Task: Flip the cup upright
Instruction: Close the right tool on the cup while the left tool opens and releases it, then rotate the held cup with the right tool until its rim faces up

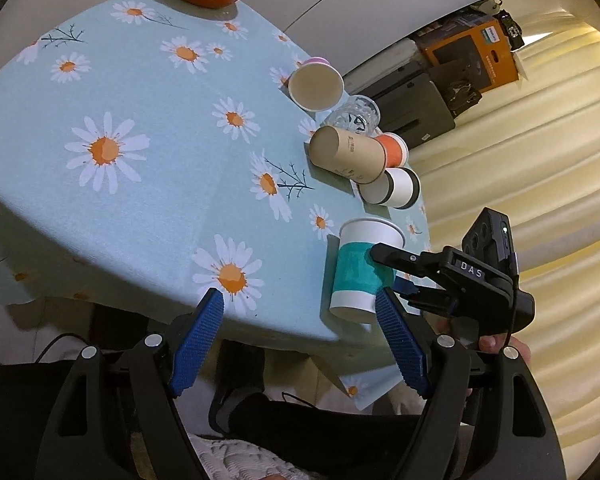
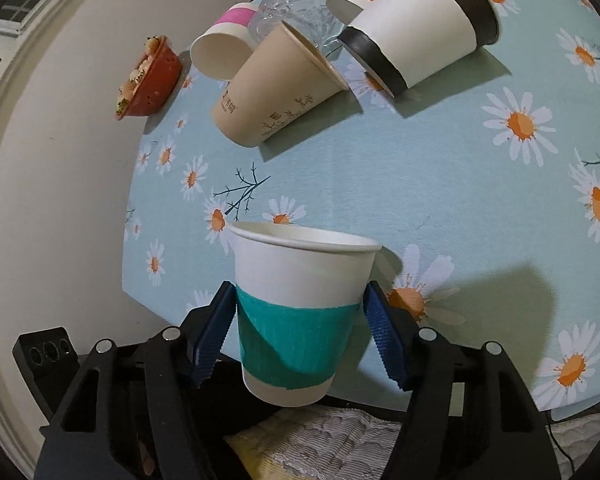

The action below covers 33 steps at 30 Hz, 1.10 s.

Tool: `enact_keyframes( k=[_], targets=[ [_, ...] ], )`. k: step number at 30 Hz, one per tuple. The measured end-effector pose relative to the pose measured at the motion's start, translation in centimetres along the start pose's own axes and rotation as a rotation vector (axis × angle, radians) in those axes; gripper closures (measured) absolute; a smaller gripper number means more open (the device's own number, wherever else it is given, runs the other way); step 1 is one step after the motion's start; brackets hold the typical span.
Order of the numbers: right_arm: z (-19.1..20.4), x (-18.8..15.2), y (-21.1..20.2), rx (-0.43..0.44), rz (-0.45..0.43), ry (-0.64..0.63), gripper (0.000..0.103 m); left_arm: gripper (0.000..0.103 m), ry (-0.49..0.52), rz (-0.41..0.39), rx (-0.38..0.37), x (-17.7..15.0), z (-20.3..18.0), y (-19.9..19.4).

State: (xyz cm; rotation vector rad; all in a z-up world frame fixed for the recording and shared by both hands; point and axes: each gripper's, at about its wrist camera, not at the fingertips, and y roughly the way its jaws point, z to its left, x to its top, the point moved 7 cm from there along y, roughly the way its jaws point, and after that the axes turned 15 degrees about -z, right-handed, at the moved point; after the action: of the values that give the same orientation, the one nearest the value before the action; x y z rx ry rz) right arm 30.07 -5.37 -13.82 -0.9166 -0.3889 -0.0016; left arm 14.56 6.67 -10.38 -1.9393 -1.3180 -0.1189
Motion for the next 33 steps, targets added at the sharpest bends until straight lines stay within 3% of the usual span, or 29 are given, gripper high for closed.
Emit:
enact_keyframes(
  k=[9, 17, 24, 33],
  targets=[
    [0.2, -0.3, 0.7, -0.022, 0.004, 0.018, 0.038, 0.026, -0.008, 0.022, -0.037, 0.0, 0.9, 0.3],
    [1.3, -0.3, -0.6, -0.062, -0.038, -0.048, 0.038, 0.026, -0.031, 0.038, -0.099, 0.0, 1.2, 0.3],
    [4.2, -0.6, -3.6, -0.095, -0.211, -0.220, 0.038, 0.026, -0.030, 0.014, -0.146, 0.3, 1.0, 0.0],
    [6.4, -1.4, -7.2, -0.074, -0.521, -0.353, 0.038, 0.026, -0.033, -0.061, -0.178, 1.4, 1.0, -1.1]
  ],
)
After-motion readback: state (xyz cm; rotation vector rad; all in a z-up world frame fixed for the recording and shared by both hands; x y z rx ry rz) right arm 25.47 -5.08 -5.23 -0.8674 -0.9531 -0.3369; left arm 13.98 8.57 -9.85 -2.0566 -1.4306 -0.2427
